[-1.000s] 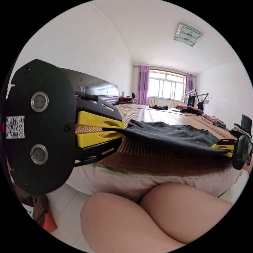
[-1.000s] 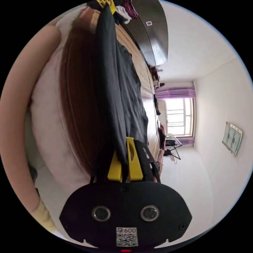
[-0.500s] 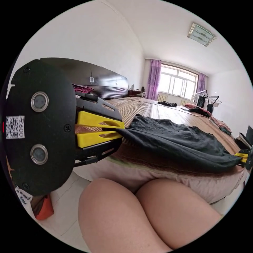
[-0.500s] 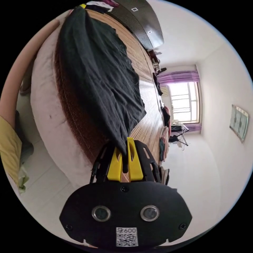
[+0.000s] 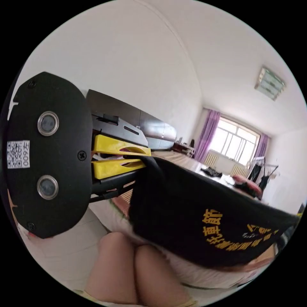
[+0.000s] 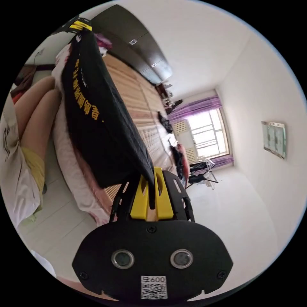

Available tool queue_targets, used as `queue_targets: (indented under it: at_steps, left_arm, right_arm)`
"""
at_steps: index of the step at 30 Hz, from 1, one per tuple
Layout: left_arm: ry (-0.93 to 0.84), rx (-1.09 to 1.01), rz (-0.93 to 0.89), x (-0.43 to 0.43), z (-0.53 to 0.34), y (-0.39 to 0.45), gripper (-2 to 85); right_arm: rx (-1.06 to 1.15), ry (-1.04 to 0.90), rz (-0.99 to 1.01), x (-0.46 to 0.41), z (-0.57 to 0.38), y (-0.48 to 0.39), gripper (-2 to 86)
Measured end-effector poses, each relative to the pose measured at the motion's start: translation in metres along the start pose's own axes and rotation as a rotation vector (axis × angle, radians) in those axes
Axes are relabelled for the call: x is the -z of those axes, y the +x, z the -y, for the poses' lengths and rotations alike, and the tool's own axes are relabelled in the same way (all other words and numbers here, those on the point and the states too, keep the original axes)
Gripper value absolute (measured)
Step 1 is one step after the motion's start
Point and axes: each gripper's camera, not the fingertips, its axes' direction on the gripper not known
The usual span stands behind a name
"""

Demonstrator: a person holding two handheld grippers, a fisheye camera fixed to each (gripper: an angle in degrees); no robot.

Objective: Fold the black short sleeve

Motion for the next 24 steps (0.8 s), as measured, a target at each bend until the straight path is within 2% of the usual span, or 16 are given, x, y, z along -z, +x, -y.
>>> queue_targets:
  at_steps: [4, 12, 17, 24]
  left_arm:
    - [0.066, 0.105, 0.052, 0.021, 0.040, -0.027, 0.5]
    - [0.120, 0.219, 0.049, -0.043, 0.129, -0.012, 0.5]
    - [0.110, 0.223, 0.096, -0.050, 0.164, 0.011, 0.5]
    - [0.081, 0.141, -0.019, -0.031, 0.152, 0.054, 0.5]
  right_arm:
    - [-0.039, 0.042, -0.113, -0.014, 0.052, 0.032, -0.9]
    - [-0.117, 0.067, -0.231, -0.132, 0.154, 0.082, -0.9]
    - [-0.208, 0.106, -0.147, -0.153, 0.181, 0.113, -0.9]
    - [-0.126, 0.042, 0.045, -0.157, 0.173, 0.099, -0.9]
